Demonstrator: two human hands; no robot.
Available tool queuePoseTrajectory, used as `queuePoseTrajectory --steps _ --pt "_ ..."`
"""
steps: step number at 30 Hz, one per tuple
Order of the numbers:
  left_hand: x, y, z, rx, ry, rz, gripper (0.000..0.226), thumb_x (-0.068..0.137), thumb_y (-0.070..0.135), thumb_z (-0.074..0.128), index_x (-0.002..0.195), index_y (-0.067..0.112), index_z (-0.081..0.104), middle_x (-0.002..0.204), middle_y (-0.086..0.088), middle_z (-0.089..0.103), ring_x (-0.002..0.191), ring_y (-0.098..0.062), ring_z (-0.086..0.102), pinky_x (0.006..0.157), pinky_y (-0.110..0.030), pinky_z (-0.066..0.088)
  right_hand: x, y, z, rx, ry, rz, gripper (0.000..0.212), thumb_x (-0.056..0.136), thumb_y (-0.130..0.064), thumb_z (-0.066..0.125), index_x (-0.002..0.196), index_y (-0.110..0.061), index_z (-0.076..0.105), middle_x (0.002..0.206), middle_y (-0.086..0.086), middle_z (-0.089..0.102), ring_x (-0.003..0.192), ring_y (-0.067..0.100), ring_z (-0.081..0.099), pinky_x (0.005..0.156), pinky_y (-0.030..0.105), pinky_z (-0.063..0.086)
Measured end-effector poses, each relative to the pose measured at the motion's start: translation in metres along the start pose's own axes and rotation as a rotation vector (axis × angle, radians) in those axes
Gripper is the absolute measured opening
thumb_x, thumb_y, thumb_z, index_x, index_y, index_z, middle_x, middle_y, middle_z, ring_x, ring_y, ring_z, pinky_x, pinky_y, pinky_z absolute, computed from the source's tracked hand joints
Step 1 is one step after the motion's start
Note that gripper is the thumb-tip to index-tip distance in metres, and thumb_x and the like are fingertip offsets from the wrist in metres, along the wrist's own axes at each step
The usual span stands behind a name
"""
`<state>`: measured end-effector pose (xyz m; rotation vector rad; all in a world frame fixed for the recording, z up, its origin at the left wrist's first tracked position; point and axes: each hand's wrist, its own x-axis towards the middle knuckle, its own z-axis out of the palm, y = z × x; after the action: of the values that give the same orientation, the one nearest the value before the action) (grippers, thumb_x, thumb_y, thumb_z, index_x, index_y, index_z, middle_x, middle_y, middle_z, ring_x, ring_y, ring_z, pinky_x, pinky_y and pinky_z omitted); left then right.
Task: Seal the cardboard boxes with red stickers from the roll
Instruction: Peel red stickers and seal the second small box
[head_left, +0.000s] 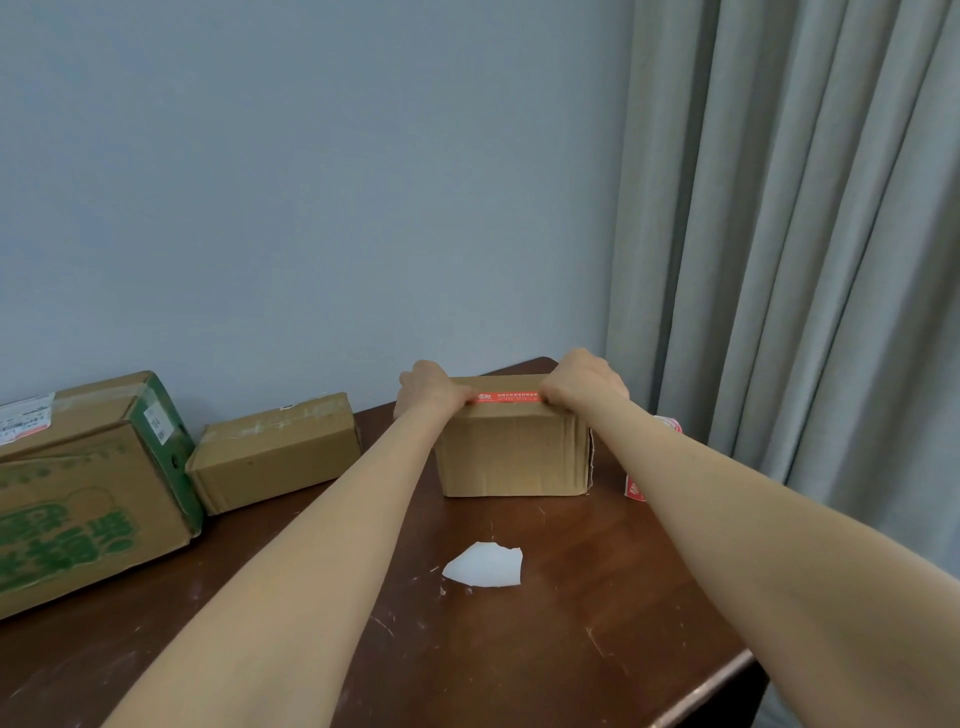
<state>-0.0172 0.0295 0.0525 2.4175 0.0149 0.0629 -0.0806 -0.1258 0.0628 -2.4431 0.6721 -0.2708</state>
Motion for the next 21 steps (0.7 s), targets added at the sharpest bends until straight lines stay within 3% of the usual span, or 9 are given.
queuePoseTrajectory --steps 2,5,7,9,12,15,17,21 --pt "0.0 -0.004 0.001 -0.047 0.028 0.025 0.063 0.082 0.033 0.07 0.133 0.007 0.045 0.132 -0.014 0.048 0.118 -0.031 0.053 0.082 -0.035 0.049 0.004 0.004 0.001 0.091 0.018 0.004 0.011 0.081 -0.013 0.051 0.091 -0.01 0.055 0.093 0.009 0.054 0.083 0.026 0.053 0.068 0.03 0.041" --pt "-0.005 -0.005 0.006 -0.137 -0.066 0.075 0.059 0.094 0.029 0.055 0.146 0.016 0.03 0.143 -0.01 0.04 0.125 -0.027 0.046 0.086 -0.031 0.04 0.006 0.008 0.002 0.127 0.014 0.005 0.04 0.087 -0.026 0.055 0.124 -0.011 0.051 0.126 0.013 0.047 0.106 0.033 0.054 0.083 0.039 0.047" --pt "-0.011 -0.006 0.007 -0.143 -0.123 0.092 0.055 0.098 0.031 0.047 0.148 0.016 0.028 0.146 -0.008 0.039 0.128 -0.026 0.044 0.086 -0.028 0.037 0.004 0.009 0.002 0.132 0.005 0.002 0.05 0.091 -0.034 0.055 0.133 -0.01 0.044 0.135 0.013 0.039 0.11 0.034 0.053 0.084 0.039 0.046" --pt "-0.015 -0.007 0.003 -0.136 -0.138 0.084 0.054 0.098 0.033 0.047 0.146 0.015 0.029 0.143 -0.008 0.042 0.124 -0.025 0.046 0.083 -0.028 0.036 0.001 0.009 0.002 0.138 -0.017 -0.001 0.046 0.089 -0.038 0.056 0.125 -0.011 0.05 0.129 0.013 0.045 0.103 0.032 0.056 0.075 0.036 0.045" --pt "-0.02 -0.01 -0.004 -0.117 -0.154 0.043 0.059 0.093 0.036 0.054 0.142 0.012 0.033 0.125 -0.008 0.049 0.103 -0.021 0.048 0.079 -0.03 0.041 -0.006 0.011 0.004 0.116 -0.075 -0.01 0.036 0.077 -0.041 0.062 0.098 -0.013 0.054 0.106 0.01 0.053 0.084 0.025 0.055 0.059 0.029 0.039" --pt "-0.027 -0.012 -0.01 -0.064 -0.161 0.005 0.068 0.088 0.042 0.059 0.14 0.009 0.032 0.105 -0.005 0.046 0.084 -0.016 0.049 0.068 -0.029 0.046 -0.013 0.009 0.006 0.088 -0.09 0.02 0.048 0.073 -0.047 0.068 0.104 -0.013 0.054 0.109 0.01 0.048 0.092 0.027 0.057 0.067 0.031 0.043" --pt "-0.033 -0.013 -0.011 -0.054 -0.153 0.001 0.073 0.086 0.045 0.062 0.14 0.007 0.031 0.106 -0.005 0.047 0.086 -0.017 0.05 0.062 -0.027 0.045 -0.016 0.005 0.007 0.057 -0.09 0.033 0.059 0.072 -0.049 0.071 0.114 -0.012 0.053 0.116 0.013 0.045 0.099 0.029 0.054 0.076 0.033 0.046" --pt "-0.039 -0.015 -0.01 -0.047 -0.122 0.024 0.075 0.086 0.046 0.064 0.141 0.006 0.032 0.123 -0.011 0.052 0.098 -0.023 0.052 0.075 -0.03 0.047 -0.02 0.001 0.013 0.041 -0.083 0.069 0.08 0.067 -0.052 0.074 0.13 -0.012 0.046 0.128 0.015 0.04 0.111 0.033 0.05 0.09 0.041 0.048"
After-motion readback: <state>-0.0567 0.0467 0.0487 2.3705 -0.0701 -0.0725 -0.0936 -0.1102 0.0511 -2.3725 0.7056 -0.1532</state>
